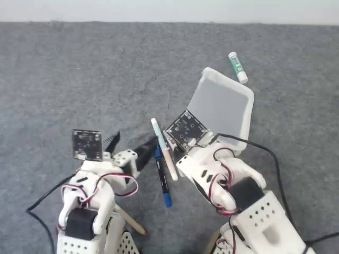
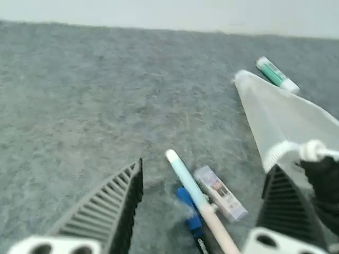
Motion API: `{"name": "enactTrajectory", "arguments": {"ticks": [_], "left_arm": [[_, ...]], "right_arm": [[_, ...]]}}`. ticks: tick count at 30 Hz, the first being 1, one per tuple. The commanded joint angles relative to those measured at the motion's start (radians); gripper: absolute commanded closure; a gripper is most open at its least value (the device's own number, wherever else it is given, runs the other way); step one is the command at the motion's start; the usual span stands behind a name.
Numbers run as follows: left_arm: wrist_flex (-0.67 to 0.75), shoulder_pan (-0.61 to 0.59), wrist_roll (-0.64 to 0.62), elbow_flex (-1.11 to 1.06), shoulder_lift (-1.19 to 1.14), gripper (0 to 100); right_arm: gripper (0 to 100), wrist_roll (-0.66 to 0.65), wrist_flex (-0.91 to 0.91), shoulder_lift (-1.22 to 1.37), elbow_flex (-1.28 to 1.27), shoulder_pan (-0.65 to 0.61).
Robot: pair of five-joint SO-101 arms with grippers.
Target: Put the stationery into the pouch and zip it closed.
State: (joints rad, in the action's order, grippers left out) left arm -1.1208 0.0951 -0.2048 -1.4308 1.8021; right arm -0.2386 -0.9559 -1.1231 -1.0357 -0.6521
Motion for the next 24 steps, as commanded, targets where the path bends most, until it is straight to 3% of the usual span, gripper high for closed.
{"name": "enactTrajectory", "arguments": {"ticks": [1,5,12,24], "left_arm": [[-0.015,0.055,0.035,0.048,0.017,66],[0.003,0.077,0.034,0.030,0.017,66],[0.164,0.078,-0.006,-0.054,0.015,66],[0.213,0.160,0.008,-0.108,0.014,66]], "right_arm": [[99.2,-0.008,-0.005,-0.048,0.012,0.008],[99.2,-0.003,-0.018,-0.050,0.014,0.002],[99.2,-0.002,-0.024,-0.050,0.017,0.002],[99.1,0.000,-0.027,-0.050,0.018,-0.027]]}}
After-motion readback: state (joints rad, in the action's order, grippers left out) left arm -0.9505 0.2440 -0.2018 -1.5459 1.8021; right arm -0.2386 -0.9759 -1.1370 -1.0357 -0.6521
